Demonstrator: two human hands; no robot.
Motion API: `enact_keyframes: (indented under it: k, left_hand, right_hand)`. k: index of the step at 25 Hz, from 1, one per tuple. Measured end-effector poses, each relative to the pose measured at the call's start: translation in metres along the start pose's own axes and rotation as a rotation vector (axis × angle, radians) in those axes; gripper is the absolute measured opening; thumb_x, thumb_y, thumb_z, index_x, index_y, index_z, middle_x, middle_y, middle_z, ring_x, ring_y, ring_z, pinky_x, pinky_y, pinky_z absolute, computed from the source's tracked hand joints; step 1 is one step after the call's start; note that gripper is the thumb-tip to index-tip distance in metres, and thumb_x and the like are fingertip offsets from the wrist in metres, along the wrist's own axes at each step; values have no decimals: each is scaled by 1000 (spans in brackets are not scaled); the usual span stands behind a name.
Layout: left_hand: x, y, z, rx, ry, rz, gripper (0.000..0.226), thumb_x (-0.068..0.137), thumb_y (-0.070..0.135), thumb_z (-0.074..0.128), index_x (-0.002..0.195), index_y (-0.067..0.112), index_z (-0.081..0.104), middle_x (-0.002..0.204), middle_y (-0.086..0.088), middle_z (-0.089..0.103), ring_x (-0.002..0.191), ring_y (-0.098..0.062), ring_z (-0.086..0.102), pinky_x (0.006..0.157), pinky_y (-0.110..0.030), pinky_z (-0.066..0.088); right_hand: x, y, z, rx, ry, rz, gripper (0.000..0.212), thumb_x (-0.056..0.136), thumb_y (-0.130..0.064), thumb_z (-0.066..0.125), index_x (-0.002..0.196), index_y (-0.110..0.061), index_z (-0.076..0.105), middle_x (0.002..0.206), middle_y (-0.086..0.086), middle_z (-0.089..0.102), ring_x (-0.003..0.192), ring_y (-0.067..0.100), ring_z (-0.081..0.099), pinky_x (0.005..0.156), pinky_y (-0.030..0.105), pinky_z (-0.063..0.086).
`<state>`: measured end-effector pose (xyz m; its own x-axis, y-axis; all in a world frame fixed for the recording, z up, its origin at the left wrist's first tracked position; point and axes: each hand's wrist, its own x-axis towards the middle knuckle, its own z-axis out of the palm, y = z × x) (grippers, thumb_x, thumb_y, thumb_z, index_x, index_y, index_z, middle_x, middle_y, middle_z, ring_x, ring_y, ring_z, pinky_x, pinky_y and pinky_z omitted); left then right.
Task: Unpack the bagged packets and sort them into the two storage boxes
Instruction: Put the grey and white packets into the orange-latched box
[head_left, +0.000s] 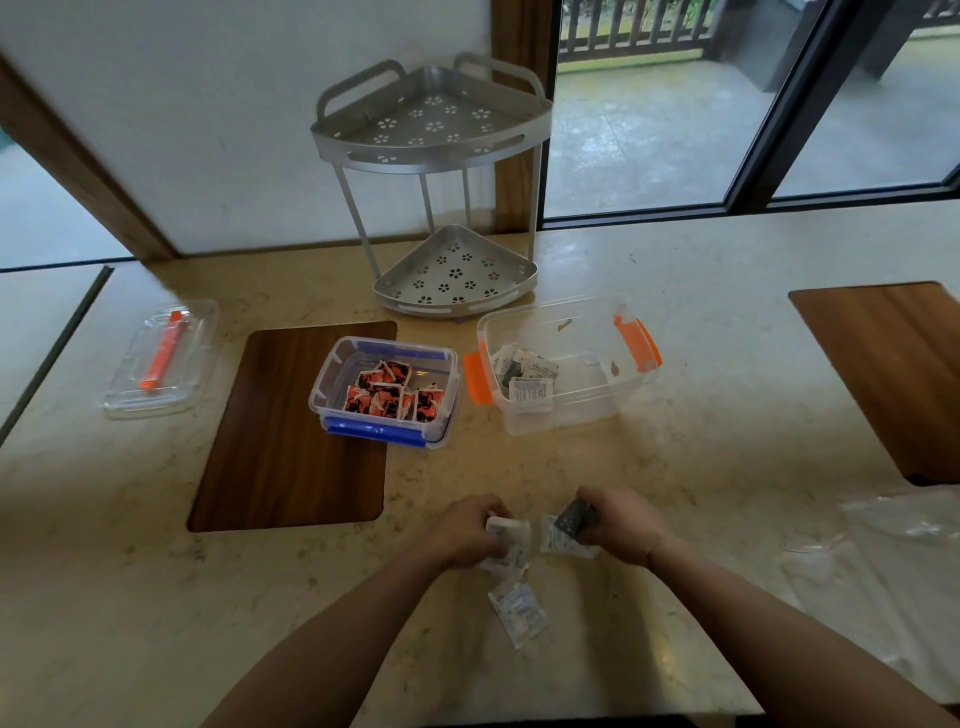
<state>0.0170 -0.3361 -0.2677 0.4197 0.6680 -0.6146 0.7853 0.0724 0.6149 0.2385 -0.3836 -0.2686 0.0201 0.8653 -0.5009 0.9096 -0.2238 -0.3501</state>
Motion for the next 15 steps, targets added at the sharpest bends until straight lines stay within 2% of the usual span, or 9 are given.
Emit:
enact_keyframes:
  k: [4, 7, 11, 15]
  left_hand:
    - [-11, -3, 3, 49, -152, -12, 38, 79, 14, 73, 115, 18, 63, 117, -6, 63, 103, -21, 62, 89, -39, 57]
    - [-17, -3, 12, 156, -237, -41, 44, 81, 11, 72, 121, 23, 61, 127, -5, 58, 110, -22, 58, 93, -40, 55]
    - [-22, 0, 27, 296, -251, -55, 49, 85, 6, 66, 128, 27, 57, 135, -4, 50, 115, -23, 55, 87, -32, 52]
    - [-22, 1, 37, 508, -227, 50, 54, 85, 5, 61, 130, 35, 54, 131, -4, 56, 106, -26, 60, 82, -40, 54]
  right_hand:
    - [-11, 1, 3, 96, -20, 25, 29, 76, -23, 75, 103, -19, 62, 99, 0, 66, 93, 20, 61, 82, 39, 54]
    - [-22, 2, 7, 149, -31, 35, 31, 77, -23, 75, 106, -20, 63, 97, -3, 62, 92, 16, 57, 82, 33, 51]
    - [-40, 10, 18, 169, -60, 55, 34, 80, -22, 74, 111, -17, 64, 109, 3, 67, 96, 17, 59, 77, 27, 45]
    - [-57, 21, 25, 184, -42, 106, 30, 79, -21, 74, 107, -16, 65, 104, 2, 64, 91, 14, 53, 77, 27, 45]
